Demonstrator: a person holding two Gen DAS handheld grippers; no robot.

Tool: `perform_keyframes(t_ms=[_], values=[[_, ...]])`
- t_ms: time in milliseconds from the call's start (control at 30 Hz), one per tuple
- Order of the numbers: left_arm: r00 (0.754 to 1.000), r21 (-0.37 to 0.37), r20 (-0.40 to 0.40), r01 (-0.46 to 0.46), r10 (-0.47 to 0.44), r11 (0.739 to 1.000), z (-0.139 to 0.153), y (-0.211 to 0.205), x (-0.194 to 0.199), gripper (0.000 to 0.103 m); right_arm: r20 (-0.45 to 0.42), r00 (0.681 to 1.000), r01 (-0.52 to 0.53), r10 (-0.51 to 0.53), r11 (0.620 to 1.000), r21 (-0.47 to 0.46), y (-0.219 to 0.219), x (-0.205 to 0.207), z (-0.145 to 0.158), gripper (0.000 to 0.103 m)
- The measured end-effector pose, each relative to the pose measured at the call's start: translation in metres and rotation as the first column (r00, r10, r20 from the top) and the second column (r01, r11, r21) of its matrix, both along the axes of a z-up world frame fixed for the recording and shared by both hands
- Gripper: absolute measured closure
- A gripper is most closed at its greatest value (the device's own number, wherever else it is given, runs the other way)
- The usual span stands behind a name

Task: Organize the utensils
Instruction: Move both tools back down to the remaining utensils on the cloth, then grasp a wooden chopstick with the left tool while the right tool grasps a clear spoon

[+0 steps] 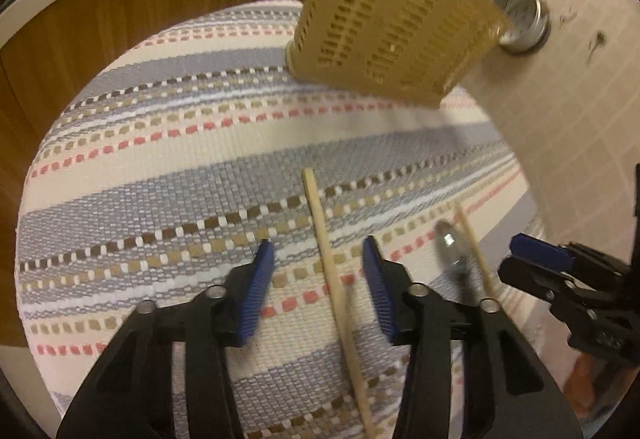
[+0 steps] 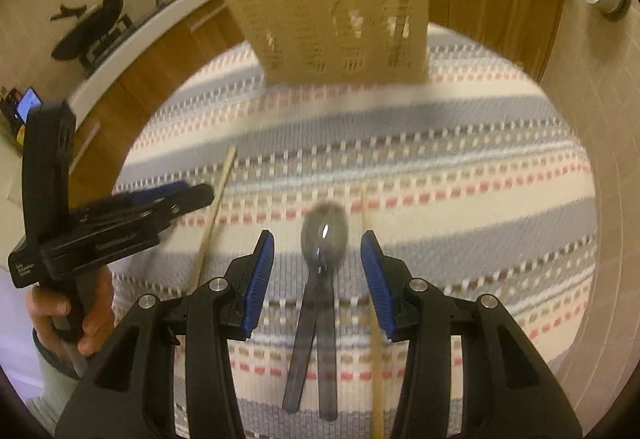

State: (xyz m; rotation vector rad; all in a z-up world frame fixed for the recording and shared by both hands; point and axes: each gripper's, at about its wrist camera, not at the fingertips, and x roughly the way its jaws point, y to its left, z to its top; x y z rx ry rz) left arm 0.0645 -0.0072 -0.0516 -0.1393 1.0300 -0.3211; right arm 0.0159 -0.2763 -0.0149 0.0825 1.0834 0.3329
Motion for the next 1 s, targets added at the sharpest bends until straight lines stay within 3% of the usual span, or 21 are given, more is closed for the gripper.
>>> perform_keyframes(t_ms=[200,533,633,900,1000], values=[[0.997,0.124,0.071,0.008,-0.016,0.992,-0.003,-0.018,-0.008,0.064,-0.043,0.998,-0.038,0.036,0.998,-0.041,0.009,-0.001,-0.013,0.061],[0.994,0.181,0.106,0.012,-0.032,0.983,-0.002,-0.021,-0.01,0.066,-0.075,0.997,-0.041,0.032,0.99,-0.134,0.023,0.017,-0.029,0.062],[0.993,0.19,0.11,0.013,-0.034,0.982,-0.003,-0.024,-0.009,0.066,-0.057,0.998,-0.046,0.035,0.979,-0.199,0.029,0.019,-0.028,0.077],[0.994,0.179,0.104,0.025,-0.044,0.984,-0.001,-0.022,-0.008,0.066,-0.018,1.0,-0.025,0.024,0.999,-0.027,0.005,0.017,-0.012,0.077],[0.994,0.161,0.096,0.029,-0.045,0.987,0.0,-0.017,-0.006,0.071,0.025,1.0,-0.005,0.005,1.0,-0.011,-0.01,0.013,0.0,0.077]])
